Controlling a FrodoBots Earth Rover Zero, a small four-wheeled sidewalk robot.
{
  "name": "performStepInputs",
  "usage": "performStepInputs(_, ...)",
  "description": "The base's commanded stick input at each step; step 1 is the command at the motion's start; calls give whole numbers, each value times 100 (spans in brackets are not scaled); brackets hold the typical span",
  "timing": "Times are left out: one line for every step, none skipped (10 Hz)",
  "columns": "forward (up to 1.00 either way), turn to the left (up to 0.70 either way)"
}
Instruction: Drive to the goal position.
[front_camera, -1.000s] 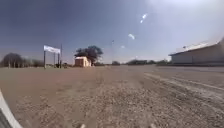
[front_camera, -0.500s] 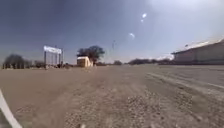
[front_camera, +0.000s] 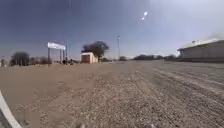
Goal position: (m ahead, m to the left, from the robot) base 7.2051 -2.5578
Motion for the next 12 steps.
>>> performStepInputs(70,0)
performStepInputs(70,0)
performStepInputs(70,0)
performStepInputs(70,0)
performStepInputs(70,0)
performStepInputs(70,0)
performStepInputs(70,0)
performStepInputs(70,0)
performStepInputs(70,0)
performStepInputs(70,0)
performStepInputs(70,0)
performStepInputs(70,0)
